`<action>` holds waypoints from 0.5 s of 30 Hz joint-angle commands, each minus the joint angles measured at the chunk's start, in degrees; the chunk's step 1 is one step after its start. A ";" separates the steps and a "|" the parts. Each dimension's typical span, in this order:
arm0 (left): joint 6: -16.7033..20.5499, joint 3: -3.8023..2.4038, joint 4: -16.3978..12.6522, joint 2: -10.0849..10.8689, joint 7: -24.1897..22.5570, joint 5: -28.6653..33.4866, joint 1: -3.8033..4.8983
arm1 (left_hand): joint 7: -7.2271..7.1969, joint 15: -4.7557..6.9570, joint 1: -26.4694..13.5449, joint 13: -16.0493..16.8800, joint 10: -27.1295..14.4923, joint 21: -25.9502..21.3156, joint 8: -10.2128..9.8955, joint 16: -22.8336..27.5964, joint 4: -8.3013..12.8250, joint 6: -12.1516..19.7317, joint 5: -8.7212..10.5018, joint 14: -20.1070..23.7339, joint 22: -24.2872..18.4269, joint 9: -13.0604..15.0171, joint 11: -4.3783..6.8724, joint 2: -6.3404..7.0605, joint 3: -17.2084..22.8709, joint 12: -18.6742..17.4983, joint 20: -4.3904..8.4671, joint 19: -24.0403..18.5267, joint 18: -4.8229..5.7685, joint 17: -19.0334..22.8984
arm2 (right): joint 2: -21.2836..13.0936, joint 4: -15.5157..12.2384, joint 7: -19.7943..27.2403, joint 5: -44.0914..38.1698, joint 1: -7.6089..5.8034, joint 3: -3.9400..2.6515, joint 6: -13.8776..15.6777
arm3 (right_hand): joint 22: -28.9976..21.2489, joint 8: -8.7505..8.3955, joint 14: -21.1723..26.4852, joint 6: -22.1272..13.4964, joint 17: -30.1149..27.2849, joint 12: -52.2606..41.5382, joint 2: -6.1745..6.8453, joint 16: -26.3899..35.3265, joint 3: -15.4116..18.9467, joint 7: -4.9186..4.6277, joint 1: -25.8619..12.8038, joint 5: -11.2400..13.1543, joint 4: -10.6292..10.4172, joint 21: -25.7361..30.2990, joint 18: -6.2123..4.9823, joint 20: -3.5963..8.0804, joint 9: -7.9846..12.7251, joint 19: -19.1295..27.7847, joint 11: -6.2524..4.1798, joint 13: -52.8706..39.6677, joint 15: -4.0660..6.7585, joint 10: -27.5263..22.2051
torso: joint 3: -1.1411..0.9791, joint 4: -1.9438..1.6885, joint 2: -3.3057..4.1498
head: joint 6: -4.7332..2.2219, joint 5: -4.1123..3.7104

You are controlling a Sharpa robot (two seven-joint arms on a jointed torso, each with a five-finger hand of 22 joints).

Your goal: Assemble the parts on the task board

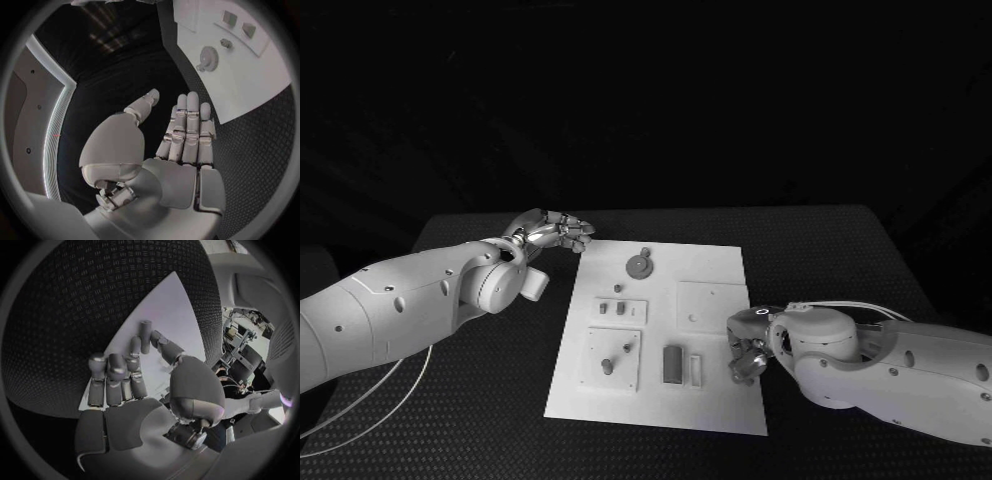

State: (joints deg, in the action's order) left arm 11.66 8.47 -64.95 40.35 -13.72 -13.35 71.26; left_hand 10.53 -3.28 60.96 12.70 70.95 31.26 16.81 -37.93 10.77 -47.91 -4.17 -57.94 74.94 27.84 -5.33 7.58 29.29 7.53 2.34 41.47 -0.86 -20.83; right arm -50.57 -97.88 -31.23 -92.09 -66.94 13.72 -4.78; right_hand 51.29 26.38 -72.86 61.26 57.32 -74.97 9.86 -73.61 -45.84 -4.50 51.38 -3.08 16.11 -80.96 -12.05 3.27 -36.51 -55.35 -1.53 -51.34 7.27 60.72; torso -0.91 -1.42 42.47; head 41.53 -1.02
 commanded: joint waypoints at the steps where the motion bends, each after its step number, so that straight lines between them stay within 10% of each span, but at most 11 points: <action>1: -0.83 -0.03 -0.13 -0.02 -0.36 0.19 0.02 | -0.16 0.00 -0.12 0.10 -0.15 -0.24 0.18 0.30 -0.08 0.07 0.23 -0.41 0.35 -0.08 0.01 0.18 -0.16 0.22 0.07 0.43 -0.64 -0.09 | -0.26 0.59 -0.37 3.77 0.57 0.49 -1.10 | 0.00 -9.69 -0.20 -0.08 -0.07 0.33 -2.70 0.30 -2.04 -0.54 0.97 -2.63 0.06 0.25 -2.95 -0.77 5.07 0.08 0.25 -0.13 -0.32 0.24 | -0.05 -0.02 0.02 | 0.04 -0.01; 5: -0.84 -0.03 -0.15 -0.04 -0.36 0.19 0.02 | -0.16 0.00 -0.12 0.12 -0.17 -0.25 0.18 0.31 -0.08 0.08 0.23 -0.41 0.36 -0.08 0.01 0.17 -0.16 0.25 0.07 0.43 -0.65 -0.11 | -0.60 0.87 -0.40 9.66 0.57 0.48 -0.39 | 0.14 -9.89 -0.31 0.09 0.09 0.59 -4.28 0.46 -4.51 -0.62 -0.61 -7.77 0.17 0.06 -2.95 -1.33 5.45 0.07 0.39 -0.49 -0.44 0.38 | -0.02 -0.04 0.04 | 0.13 0.01; 15: -0.78 -0.02 -0.16 -0.01 -0.36 0.19 0.02 | -0.16 0.00 -0.11 0.14 -0.19 -0.27 0.19 0.33 -0.07 0.08 0.22 -0.42 0.38 -0.08 0.01 0.17 -0.17 0.29 0.07 0.44 -0.65 -0.14 | -1.52 0.79 -1.01 20.50 0.41 0.47 3.25 | 0.20 -9.74 -0.51 0.52 0.15 0.57 -5.28 0.53 -5.31 -0.48 -1.55 -10.07 0.33 -0.08 -2.95 -1.40 5.51 -0.09 0.26 -0.77 -0.31 0.65 | 0.04 0.01 0.01 | 0.20 0.07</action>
State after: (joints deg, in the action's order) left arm 11.60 8.48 -64.95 40.37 -13.69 -13.35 71.26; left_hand 10.53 -3.28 60.96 12.75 70.95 31.26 16.81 -37.93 10.77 -47.90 -4.17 -57.94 74.93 27.85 -5.33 7.58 29.29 7.53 2.34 41.47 -0.86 -20.90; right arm -52.24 -97.17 -31.40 -77.88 -67.50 13.36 -1.42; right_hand 51.40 16.46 -73.01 61.41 57.39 -74.69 6.69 -73.33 -49.52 -4.78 48.21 -12.97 17.64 -80.97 -12.08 2.25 -43.67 -55.35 -1.29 -52.04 6.91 60.91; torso -0.91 -1.44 42.48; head 41.69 -0.92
